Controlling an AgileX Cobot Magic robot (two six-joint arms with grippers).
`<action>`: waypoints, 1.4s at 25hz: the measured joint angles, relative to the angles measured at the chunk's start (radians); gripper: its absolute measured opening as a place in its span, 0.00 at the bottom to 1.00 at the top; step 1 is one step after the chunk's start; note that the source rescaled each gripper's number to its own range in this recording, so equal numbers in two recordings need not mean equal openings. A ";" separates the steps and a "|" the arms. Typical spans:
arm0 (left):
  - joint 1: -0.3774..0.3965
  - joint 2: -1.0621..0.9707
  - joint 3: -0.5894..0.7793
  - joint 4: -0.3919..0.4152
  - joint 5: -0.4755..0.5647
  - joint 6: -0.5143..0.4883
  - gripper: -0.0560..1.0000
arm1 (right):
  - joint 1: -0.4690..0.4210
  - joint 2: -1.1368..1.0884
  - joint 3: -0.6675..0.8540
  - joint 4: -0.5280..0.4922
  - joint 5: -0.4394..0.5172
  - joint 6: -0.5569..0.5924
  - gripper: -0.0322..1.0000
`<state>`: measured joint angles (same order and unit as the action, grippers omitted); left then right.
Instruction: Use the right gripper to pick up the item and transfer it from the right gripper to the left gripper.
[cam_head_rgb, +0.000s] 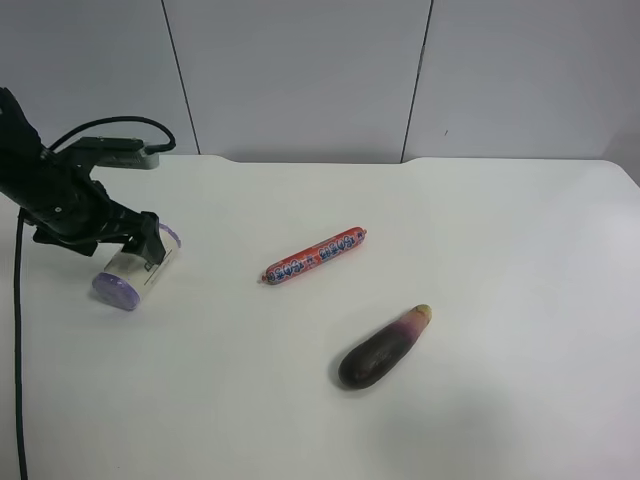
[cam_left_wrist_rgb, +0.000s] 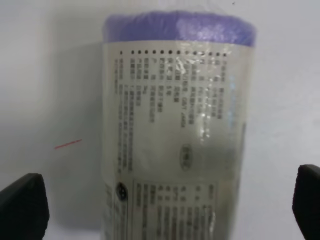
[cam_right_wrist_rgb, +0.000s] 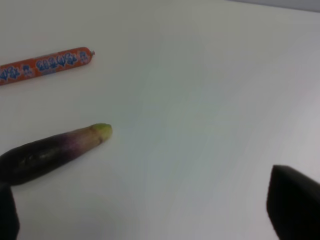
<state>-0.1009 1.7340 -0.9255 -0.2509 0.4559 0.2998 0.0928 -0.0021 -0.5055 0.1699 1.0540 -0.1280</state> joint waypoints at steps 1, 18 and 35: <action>0.000 -0.024 0.000 0.000 0.007 0.000 0.99 | 0.000 0.000 0.000 0.000 0.000 0.000 1.00; 0.000 -0.596 0.000 0.000 0.402 -0.019 0.99 | 0.000 0.000 0.000 0.000 0.000 0.000 1.00; 0.000 -1.076 0.000 0.002 0.751 -0.090 0.99 | 0.000 0.000 0.000 0.000 0.000 0.000 1.00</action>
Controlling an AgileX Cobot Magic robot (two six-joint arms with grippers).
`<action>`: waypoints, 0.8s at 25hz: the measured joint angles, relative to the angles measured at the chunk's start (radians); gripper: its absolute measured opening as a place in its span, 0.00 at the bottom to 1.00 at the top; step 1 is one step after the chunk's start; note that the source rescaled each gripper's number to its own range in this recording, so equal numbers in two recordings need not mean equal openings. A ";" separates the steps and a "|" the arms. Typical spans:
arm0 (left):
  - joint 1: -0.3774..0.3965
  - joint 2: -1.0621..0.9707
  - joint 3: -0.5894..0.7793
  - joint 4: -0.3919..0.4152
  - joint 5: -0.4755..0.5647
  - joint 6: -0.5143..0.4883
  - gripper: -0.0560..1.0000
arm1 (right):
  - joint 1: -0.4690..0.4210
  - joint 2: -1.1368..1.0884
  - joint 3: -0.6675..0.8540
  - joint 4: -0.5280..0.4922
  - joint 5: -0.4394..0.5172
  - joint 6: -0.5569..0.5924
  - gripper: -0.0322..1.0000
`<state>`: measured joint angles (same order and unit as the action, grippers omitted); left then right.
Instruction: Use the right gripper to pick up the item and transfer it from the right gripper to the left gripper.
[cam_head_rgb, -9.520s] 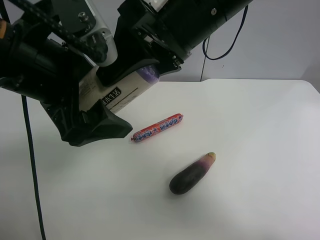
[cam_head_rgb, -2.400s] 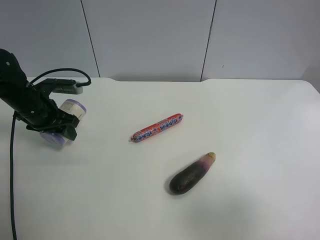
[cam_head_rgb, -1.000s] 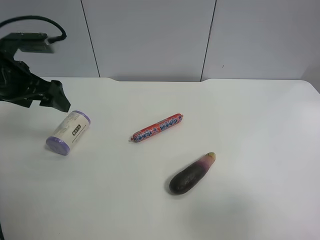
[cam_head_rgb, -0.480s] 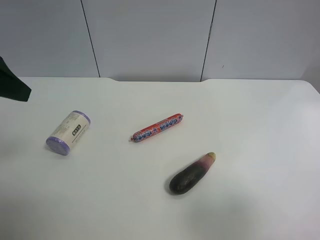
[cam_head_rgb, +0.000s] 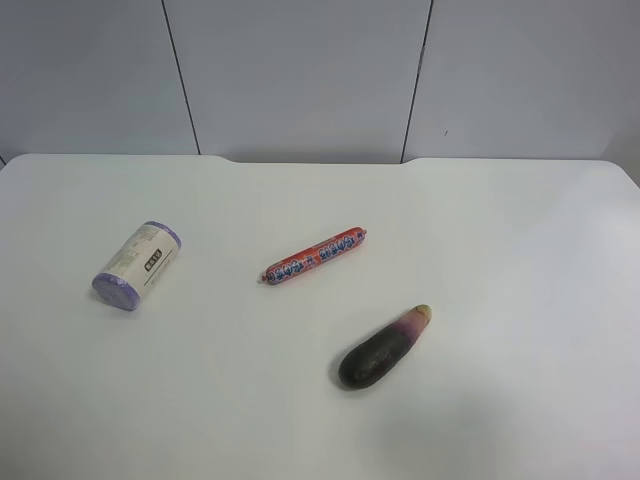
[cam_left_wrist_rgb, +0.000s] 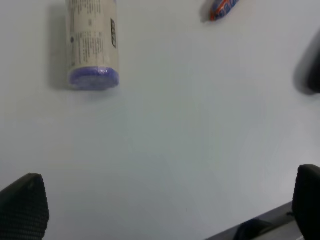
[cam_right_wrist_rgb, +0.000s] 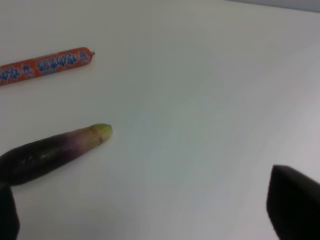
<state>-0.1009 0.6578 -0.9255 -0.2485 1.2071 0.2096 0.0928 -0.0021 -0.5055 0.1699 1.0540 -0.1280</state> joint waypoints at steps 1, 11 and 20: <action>0.000 -0.025 0.000 0.000 0.002 -0.001 0.99 | 0.000 0.000 0.000 0.000 0.000 0.000 1.00; 0.000 -0.359 0.181 0.000 0.007 -0.080 0.99 | 0.000 0.000 0.000 0.000 0.000 0.000 1.00; 0.000 -0.608 0.287 0.020 0.006 -0.103 0.99 | 0.000 0.000 0.000 0.000 0.000 0.000 1.00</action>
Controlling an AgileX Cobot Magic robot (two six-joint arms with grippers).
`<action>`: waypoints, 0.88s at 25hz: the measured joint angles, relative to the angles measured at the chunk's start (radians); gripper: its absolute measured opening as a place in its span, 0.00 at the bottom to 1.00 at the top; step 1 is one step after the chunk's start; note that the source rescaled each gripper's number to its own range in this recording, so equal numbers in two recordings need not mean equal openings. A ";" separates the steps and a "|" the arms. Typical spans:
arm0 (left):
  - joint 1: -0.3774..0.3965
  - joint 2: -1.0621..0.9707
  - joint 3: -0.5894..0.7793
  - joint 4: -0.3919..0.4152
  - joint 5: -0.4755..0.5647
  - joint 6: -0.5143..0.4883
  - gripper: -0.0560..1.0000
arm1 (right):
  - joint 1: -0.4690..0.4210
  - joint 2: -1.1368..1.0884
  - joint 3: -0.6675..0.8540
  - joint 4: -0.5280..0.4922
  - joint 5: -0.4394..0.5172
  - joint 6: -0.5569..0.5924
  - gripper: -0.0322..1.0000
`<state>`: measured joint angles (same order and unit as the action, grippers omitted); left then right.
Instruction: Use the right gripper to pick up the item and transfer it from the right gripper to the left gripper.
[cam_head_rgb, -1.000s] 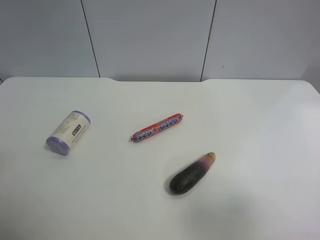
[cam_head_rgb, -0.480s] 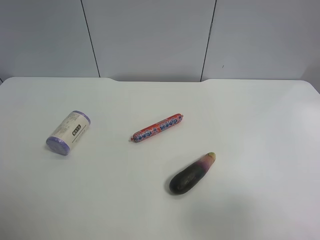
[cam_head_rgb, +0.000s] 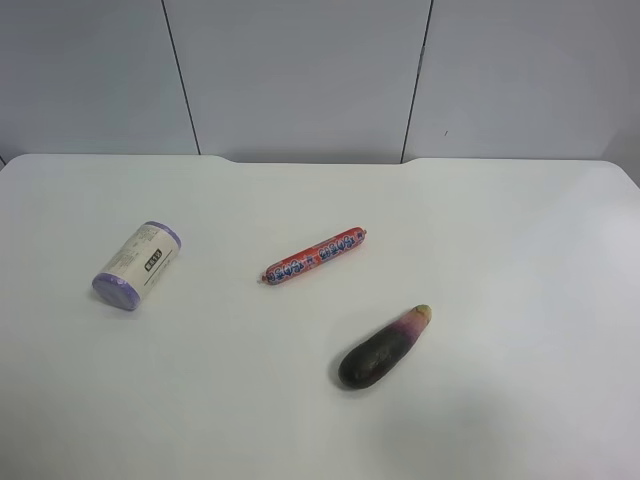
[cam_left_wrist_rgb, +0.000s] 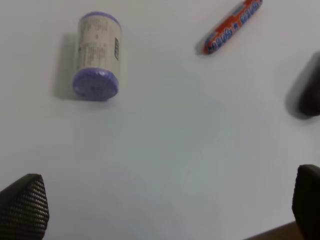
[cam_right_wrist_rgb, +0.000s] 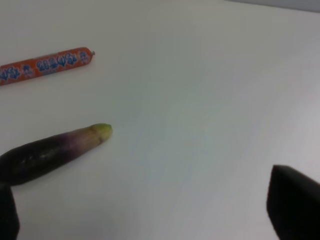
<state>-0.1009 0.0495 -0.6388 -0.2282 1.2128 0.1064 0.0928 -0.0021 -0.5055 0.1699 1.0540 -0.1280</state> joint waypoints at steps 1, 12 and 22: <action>0.000 -0.020 0.010 0.008 -0.004 -0.006 0.99 | 0.000 0.000 0.000 0.000 0.000 0.000 1.00; 0.000 -0.055 0.124 0.078 -0.135 -0.096 0.99 | 0.000 0.000 0.000 0.000 0.000 0.000 1.00; 0.000 -0.055 0.135 0.085 -0.156 -0.074 0.99 | 0.000 0.000 0.000 0.000 0.000 0.000 1.00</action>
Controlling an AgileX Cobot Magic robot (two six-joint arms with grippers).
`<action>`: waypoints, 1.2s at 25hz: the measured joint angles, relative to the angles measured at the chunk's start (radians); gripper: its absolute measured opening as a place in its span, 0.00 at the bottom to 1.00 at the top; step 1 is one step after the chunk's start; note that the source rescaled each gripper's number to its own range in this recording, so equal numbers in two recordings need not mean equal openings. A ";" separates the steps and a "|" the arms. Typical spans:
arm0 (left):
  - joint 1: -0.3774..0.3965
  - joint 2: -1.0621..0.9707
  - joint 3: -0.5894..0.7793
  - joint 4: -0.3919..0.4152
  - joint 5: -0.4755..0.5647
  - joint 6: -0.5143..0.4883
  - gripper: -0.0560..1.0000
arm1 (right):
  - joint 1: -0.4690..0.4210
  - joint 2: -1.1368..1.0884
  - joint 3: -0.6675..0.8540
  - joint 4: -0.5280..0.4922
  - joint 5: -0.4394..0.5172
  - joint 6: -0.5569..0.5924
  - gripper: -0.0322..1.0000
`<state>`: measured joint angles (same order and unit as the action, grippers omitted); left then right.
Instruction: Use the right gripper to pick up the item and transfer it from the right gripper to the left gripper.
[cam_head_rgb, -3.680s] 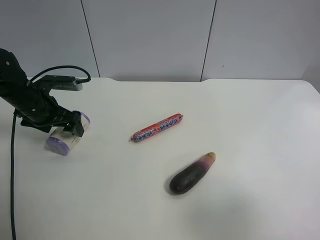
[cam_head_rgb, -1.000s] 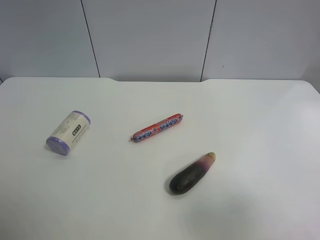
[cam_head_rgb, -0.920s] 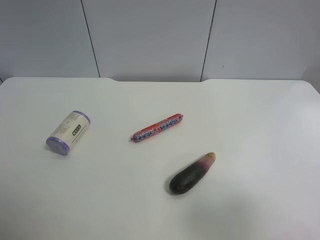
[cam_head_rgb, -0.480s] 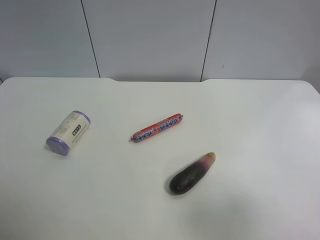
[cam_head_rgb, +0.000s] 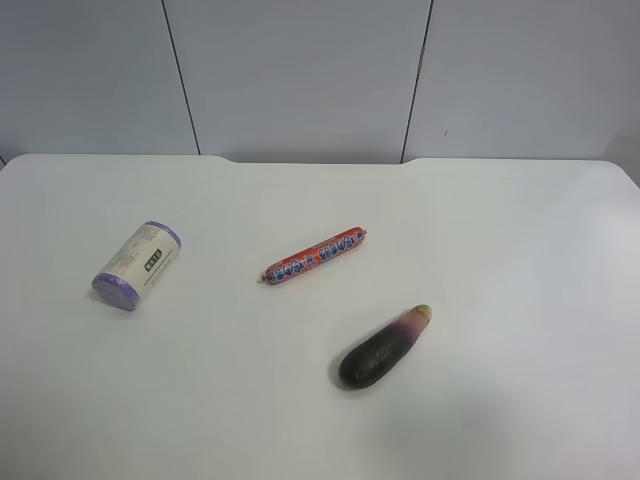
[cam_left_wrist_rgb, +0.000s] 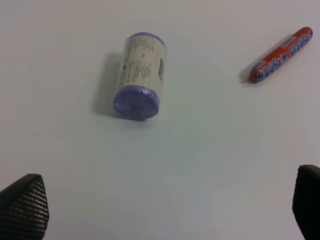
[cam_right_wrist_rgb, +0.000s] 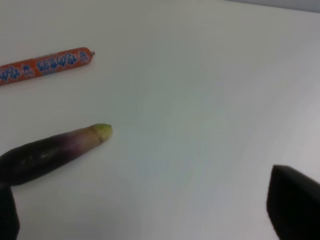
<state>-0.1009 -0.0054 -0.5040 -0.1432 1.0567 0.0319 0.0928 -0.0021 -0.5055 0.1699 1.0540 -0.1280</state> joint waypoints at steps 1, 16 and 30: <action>0.000 0.000 0.000 0.000 0.000 0.001 0.99 | 0.000 0.000 0.000 0.000 0.000 0.000 1.00; 0.144 0.000 0.000 0.000 0.000 0.001 0.99 | 0.000 0.000 0.000 0.000 0.000 0.000 1.00; 0.161 0.000 0.000 0.000 0.000 0.001 0.99 | 0.000 0.000 0.000 0.000 0.000 0.000 1.00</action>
<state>0.0601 -0.0054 -0.5040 -0.1427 1.0567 0.0330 0.0928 -0.0021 -0.5055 0.1699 1.0540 -0.1280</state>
